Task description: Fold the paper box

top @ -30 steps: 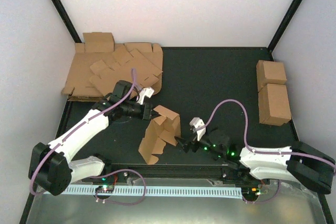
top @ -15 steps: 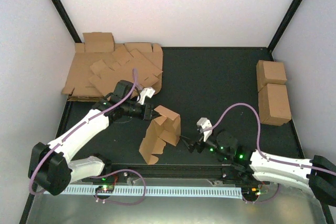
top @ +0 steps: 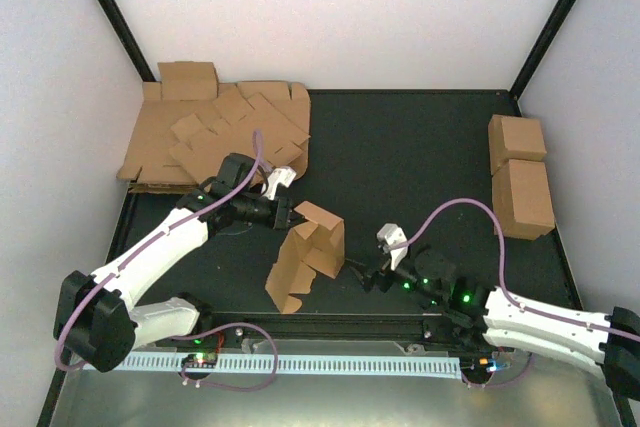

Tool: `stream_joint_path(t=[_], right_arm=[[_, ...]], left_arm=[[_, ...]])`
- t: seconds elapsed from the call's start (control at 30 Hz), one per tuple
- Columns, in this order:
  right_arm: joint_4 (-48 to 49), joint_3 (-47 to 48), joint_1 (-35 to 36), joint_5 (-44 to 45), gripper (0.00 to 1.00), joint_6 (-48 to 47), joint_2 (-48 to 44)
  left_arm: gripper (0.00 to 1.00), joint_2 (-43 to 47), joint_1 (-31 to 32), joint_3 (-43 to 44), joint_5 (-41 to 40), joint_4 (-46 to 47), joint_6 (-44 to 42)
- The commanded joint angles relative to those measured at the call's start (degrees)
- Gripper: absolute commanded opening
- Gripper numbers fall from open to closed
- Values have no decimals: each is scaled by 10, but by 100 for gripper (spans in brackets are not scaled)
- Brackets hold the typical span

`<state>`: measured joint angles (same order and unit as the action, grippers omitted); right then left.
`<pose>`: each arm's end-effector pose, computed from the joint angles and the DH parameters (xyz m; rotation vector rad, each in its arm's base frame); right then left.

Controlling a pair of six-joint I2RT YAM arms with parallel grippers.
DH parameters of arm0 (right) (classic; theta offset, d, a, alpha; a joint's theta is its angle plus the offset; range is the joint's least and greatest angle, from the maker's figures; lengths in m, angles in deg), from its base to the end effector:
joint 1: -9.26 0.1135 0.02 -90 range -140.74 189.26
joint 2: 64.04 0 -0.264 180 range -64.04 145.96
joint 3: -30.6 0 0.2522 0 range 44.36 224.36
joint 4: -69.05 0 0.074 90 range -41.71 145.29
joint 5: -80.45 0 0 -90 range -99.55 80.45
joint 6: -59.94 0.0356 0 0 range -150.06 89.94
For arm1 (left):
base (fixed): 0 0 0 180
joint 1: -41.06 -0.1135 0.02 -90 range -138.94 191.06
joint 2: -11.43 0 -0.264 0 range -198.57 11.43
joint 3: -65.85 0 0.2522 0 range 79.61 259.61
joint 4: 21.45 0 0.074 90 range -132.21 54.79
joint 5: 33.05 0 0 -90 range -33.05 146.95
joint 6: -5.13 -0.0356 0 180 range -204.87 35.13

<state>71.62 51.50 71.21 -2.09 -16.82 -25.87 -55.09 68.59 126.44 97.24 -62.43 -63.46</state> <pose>0.0788 0.1381 0.1740 -0.6961 1.7692 0.7956 0.1975 -0.1289 0.2557 0.4883 2.4435 -1.2267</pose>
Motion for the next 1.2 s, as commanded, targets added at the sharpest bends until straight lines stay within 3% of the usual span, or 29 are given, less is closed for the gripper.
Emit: stream_joint_path(t=[0.0,0.6,0.8,1.17], right_arm=[[-47,28,-2,15,99,8,-22],[-172,89,-2,0,99,33,-75],[-153,101,-3,-2,99,60,-88],[-137,207,-2,16,98,62,47]], left_arm=[[26,-8,5,26,-13,-11,-10],[25,-11,11,28,-17,-12,-9],[26,-11,12,30,-19,-14,-10],[26,-3,13,29,-20,-17,-8]])
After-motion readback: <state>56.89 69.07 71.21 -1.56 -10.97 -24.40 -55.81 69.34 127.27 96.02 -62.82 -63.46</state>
